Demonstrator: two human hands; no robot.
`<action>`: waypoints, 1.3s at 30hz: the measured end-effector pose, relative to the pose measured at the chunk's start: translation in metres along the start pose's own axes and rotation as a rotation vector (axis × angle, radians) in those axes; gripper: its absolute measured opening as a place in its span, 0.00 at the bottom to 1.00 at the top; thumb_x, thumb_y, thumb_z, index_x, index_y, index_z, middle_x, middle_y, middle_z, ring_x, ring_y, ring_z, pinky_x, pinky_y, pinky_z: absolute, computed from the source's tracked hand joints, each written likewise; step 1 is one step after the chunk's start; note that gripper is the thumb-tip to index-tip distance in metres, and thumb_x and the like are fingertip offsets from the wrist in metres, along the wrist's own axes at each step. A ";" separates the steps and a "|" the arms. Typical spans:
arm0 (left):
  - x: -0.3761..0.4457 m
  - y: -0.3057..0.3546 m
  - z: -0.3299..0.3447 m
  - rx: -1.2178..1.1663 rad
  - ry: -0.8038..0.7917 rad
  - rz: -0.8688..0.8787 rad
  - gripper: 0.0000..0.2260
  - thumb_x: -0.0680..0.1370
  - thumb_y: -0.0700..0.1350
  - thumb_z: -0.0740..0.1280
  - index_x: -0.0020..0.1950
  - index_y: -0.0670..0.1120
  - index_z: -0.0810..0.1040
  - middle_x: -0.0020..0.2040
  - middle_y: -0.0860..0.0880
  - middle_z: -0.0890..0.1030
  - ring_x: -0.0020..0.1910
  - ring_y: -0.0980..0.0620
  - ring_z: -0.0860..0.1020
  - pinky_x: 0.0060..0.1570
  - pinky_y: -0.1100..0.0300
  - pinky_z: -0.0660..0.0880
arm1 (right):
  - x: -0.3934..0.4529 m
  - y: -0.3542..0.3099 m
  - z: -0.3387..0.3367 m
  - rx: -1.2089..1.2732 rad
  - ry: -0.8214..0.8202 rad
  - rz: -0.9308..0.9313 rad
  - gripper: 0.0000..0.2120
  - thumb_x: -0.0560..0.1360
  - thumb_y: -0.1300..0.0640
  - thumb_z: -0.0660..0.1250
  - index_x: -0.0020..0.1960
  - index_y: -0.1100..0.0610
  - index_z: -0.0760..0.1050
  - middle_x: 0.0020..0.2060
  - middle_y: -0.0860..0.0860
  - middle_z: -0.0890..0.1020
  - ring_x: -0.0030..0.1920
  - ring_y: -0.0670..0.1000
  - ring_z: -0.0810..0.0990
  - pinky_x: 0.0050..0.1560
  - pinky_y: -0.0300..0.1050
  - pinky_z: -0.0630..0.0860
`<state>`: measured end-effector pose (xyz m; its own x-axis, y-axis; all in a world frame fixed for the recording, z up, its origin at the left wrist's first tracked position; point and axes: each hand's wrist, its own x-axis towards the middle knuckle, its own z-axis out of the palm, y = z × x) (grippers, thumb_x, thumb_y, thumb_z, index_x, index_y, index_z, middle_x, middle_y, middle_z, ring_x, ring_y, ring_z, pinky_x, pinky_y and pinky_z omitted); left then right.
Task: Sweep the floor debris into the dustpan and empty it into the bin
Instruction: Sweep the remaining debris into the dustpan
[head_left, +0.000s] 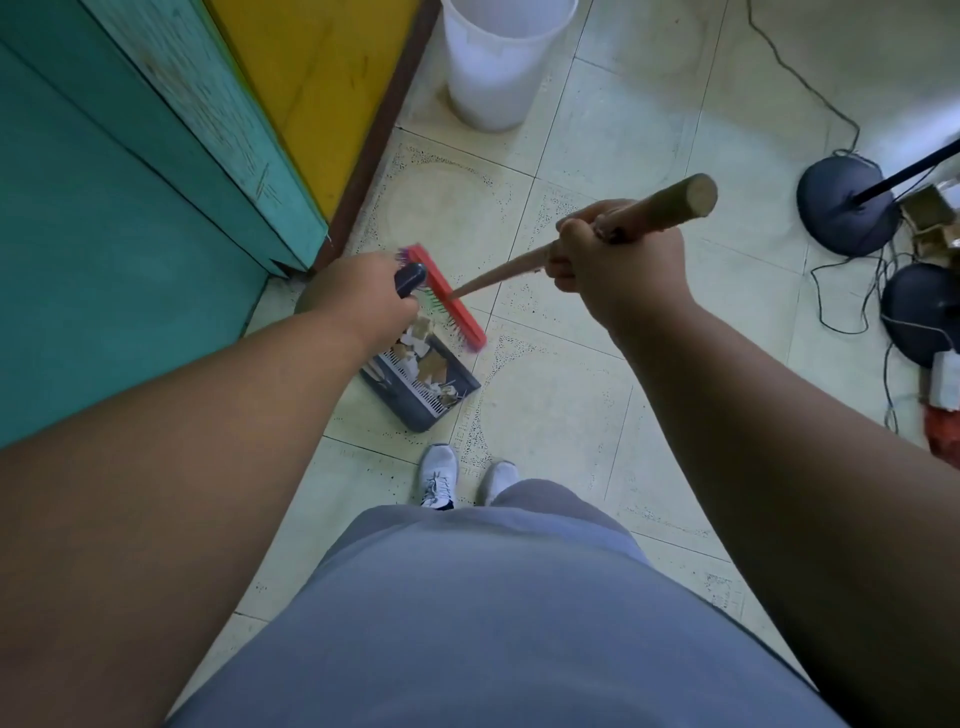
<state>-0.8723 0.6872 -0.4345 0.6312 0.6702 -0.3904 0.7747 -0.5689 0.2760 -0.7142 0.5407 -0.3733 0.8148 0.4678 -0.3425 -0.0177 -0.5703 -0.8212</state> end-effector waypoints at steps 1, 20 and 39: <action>-0.004 0.002 0.000 0.009 0.000 -0.009 0.07 0.77 0.47 0.64 0.42 0.46 0.72 0.34 0.45 0.74 0.34 0.46 0.73 0.36 0.55 0.69 | 0.000 0.003 -0.002 -0.037 0.000 -0.023 0.05 0.71 0.60 0.63 0.41 0.59 0.78 0.36 0.59 0.84 0.41 0.62 0.84 0.40 0.65 0.81; -0.077 0.003 0.035 0.097 -0.040 -0.086 0.11 0.76 0.47 0.64 0.35 0.47 0.68 0.33 0.45 0.73 0.31 0.49 0.70 0.32 0.58 0.65 | -0.048 0.085 -0.017 -0.307 0.010 0.074 0.14 0.70 0.54 0.59 0.43 0.64 0.77 0.40 0.61 0.83 0.41 0.63 0.82 0.42 0.61 0.79; -0.102 -0.016 0.018 0.033 0.064 -0.027 0.09 0.78 0.48 0.64 0.42 0.44 0.73 0.34 0.45 0.74 0.31 0.50 0.71 0.31 0.58 0.65 | -0.128 0.030 0.017 0.091 0.143 0.074 0.14 0.68 0.52 0.63 0.38 0.65 0.73 0.36 0.64 0.83 0.38 0.66 0.84 0.38 0.69 0.79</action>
<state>-0.9500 0.6196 -0.4148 0.6122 0.7137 -0.3403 0.7904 -0.5650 0.2370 -0.8287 0.4754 -0.3625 0.8833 0.3225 -0.3403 -0.1276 -0.5331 -0.8364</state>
